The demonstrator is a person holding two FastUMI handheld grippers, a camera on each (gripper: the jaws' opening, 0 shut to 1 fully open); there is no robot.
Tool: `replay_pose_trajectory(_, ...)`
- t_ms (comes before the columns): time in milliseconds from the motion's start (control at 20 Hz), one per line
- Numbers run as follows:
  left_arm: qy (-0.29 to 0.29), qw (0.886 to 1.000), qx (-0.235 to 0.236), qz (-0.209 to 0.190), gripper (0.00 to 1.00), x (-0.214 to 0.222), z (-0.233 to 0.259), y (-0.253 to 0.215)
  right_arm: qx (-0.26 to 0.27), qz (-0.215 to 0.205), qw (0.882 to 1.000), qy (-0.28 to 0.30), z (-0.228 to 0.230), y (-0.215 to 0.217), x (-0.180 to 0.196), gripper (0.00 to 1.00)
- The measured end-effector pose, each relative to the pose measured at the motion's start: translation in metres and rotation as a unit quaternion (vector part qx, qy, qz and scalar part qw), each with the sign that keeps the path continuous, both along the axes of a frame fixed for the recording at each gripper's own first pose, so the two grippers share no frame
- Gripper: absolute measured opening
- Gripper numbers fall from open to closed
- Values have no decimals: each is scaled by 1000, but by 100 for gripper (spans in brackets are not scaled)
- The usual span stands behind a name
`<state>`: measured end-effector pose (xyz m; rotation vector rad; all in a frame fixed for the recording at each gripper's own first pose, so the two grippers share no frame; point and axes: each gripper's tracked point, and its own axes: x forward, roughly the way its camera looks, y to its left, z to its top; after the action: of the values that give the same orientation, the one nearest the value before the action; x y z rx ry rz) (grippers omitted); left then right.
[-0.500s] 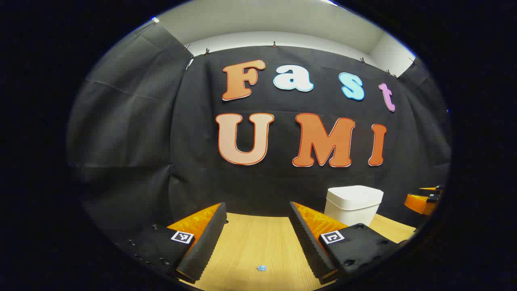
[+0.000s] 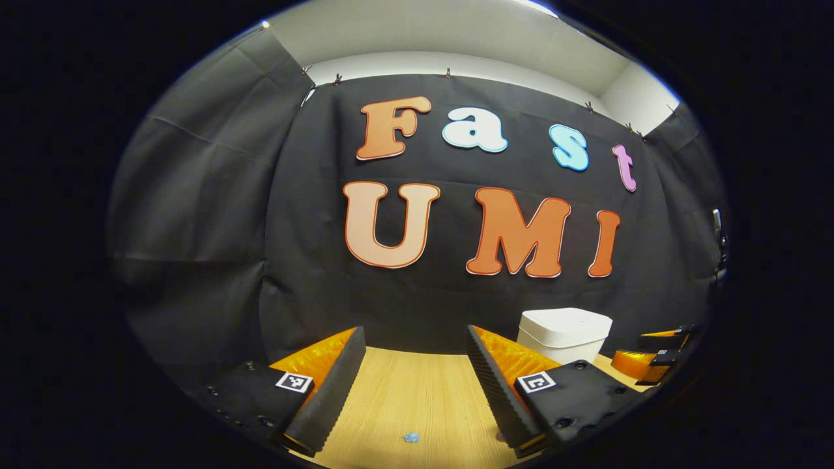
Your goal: Press the lid of the desktop garbage bin to open it, pick up the crumpled paper on the desktop and throw it into the bin, then pick up the pop can on the desktop and drop it into the bin, and finally close the garbage bin lid.
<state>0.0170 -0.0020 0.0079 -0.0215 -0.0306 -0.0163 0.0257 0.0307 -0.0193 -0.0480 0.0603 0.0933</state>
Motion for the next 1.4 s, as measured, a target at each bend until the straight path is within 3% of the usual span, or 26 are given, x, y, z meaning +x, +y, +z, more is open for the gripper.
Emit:
replay_pose_trajectory(100,4,1000,14,-4,100,8,-4,-1,1,-1,1000,-2,3,6,2,99)
replay_pose_trajectory(300,18,999,5,-43,96,25,-9,-3,2,-29,1000,3,-1,17,7,99)
replay_pose_trajectory(350,20,999,5,-50,100,27,-8,-1,4,-35,999,1,1,20,6,99)
replay_pose_trajectory(500,30,997,6,-66,98,34,-9,5,1,-34,999,-3,6,29,7,99)
replay_pose_trajectory(700,23,999,-5,-39,98,39,-5,28,-6,-41,999,11,5,20,11,99)
replay_pose_trajectory(1000,15,1000,16,-10,98,26,-5,55,12,-38,998,53,-10,3,10,98)
replay_pose_trajectory(1200,17,1000,17,-7,98,26,-5,63,-8,-64,996,54,-7,-18,9,87)
replay_pose_trajectory(1250,15,1000,18,-5,98,26,-3,65,-8,-70,996,55,-6,-22,9,80)
replay_pose_trajectory(1400,17,1000,17,0,98,31,-5,72,-9,-78,996,48,2,-29,9,70)
